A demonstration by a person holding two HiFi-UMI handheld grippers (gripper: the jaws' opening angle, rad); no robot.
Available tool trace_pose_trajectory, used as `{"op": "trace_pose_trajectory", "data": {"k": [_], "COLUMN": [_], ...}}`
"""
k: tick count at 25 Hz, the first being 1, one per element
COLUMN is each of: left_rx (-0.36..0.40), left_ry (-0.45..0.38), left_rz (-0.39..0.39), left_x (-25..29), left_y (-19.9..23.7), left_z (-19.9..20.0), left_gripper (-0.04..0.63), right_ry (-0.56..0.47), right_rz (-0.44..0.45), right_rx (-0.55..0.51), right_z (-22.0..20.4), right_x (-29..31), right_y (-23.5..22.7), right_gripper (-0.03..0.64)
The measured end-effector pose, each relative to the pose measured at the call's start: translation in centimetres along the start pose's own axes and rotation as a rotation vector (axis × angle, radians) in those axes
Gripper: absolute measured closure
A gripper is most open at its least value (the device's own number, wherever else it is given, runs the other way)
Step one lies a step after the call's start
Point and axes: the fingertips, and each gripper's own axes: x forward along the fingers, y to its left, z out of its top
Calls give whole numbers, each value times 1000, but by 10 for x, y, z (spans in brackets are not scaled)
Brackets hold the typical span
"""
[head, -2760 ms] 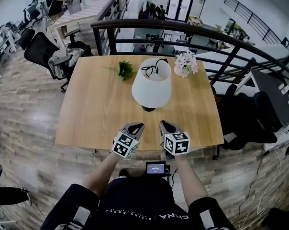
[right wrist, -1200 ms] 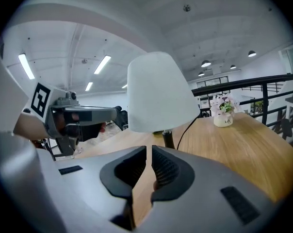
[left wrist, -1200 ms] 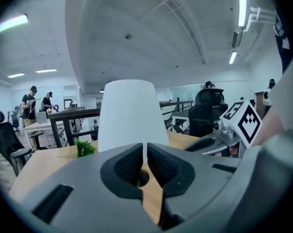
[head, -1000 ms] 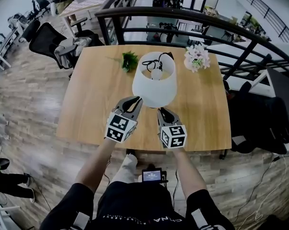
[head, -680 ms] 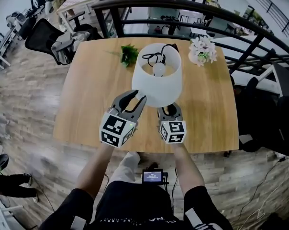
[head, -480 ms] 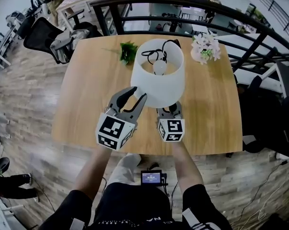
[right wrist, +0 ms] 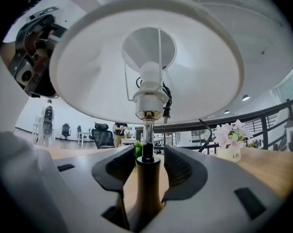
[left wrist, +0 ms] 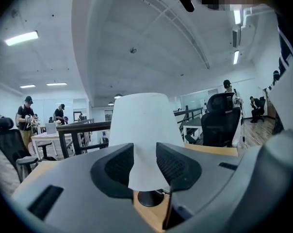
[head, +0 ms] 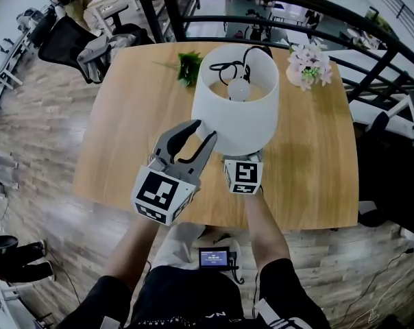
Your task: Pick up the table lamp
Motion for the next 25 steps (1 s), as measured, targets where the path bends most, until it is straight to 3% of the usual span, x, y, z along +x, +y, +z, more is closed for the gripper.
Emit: {"op": "trace_pose_trajectory", "data": {"k": [7,10,17,25], "left_rx": [26,31,25,74], "left_ry": [27,20,-6,-29], "left_rz": [10,17,1,-32], "left_x": [4,10,21,23], "left_y": [0,5,7,1], "left_z": [2,8,14,22], "left_gripper": [457,457,457,457], "right_ry": [-48,-54,-46,-58], "right_rz": [-16,-40,-18,-33], "right_rx": [-26,-19,5,46], "right_z": [12,13,14,19], "right_x": [17,21,27,23], "right_y": [3,-4,-10,-13], "right_gripper": [442,520,523,525]}}
